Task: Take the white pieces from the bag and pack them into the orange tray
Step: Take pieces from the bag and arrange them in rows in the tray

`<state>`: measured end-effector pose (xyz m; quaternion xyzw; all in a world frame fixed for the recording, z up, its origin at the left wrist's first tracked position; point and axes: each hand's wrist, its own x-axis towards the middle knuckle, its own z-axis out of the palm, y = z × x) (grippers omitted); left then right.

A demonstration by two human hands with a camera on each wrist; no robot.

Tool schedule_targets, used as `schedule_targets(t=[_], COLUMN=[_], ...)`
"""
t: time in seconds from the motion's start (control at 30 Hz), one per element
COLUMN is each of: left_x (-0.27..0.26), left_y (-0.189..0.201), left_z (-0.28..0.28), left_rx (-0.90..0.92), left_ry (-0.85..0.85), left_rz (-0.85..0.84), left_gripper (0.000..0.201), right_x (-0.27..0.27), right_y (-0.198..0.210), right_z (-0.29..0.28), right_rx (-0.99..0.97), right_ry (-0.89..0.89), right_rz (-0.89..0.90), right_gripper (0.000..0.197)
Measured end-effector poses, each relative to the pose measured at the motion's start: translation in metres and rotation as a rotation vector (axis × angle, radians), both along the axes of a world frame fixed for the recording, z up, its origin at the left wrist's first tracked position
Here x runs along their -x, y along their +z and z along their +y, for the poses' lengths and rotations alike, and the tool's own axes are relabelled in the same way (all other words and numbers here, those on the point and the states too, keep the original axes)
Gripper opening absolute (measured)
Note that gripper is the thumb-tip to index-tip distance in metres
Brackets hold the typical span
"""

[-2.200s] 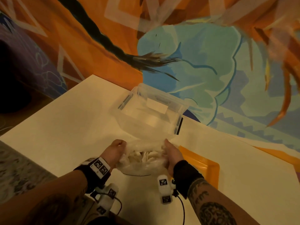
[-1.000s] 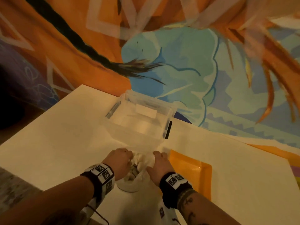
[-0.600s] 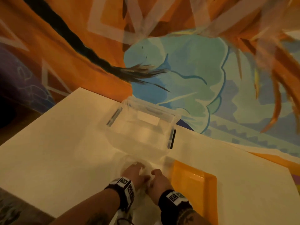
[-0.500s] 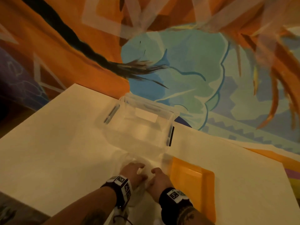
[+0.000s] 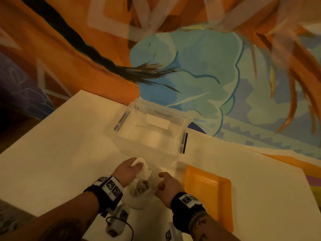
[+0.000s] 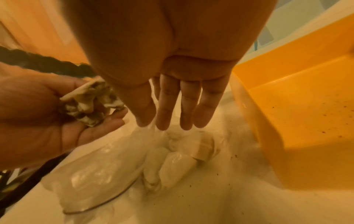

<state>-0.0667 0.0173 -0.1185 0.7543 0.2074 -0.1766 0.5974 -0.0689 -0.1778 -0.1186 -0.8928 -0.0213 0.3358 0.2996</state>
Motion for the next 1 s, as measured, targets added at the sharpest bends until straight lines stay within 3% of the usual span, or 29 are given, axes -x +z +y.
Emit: schedule_targets(t=[0.07,0.17,0.27,0.4,0.6,0.7,0.8,0.9,1.0], left_x=[0.003,0.008,0.012,0.019,0.02,0.026,0.031,0.032,0.031], left_y=[0.008,0.02,0.036,0.063,0.075,0.075,0.077,0.071,0.064], left_z=[-0.004,-0.017,-0.038,-0.084,-0.145,-0.163,-0.171,-0.173,-0.174], left_rx=[0.325,0.525,0.57,0.598,0.788,0.805,0.763,0.636,0.532], left_ry=[0.27,0.405,0.367,0.189,0.163,0.152,0.047,0.042,0.062], left_rz=[0.084,0.131,0.129,0.14,0.233,0.162,0.104,0.075,0.054], left_gripper=[0.008,0.015,0.02,0.022,0.041,0.031,0.035,0.028,0.027], right_x=[0.003,0.006,0.007,0.005,0.006,0.014,0.02,0.022,0.023], right_y=[0.007,0.025,0.054,0.08,0.075,0.073,0.071,0.066,0.059], right_z=[-0.005,-0.017,-0.031,-0.051,-0.094,-0.11,-0.12,-0.128,-0.132], right_rx=[-0.03,-0.038,-0.187,-0.431,-0.376,-0.331,-0.273,-0.254,-0.32], right_ry=[0.013,-0.004,-0.082,-0.17,-0.27,-0.256,-0.223,-0.275,-0.358], right_rz=[0.001,-0.113,-0.324,-0.297,-0.388,-0.44,-0.459,-0.414,-0.344], right_gripper=[0.058,0.045,0.031,0.02,0.009,0.009,0.014,0.009,0.017])
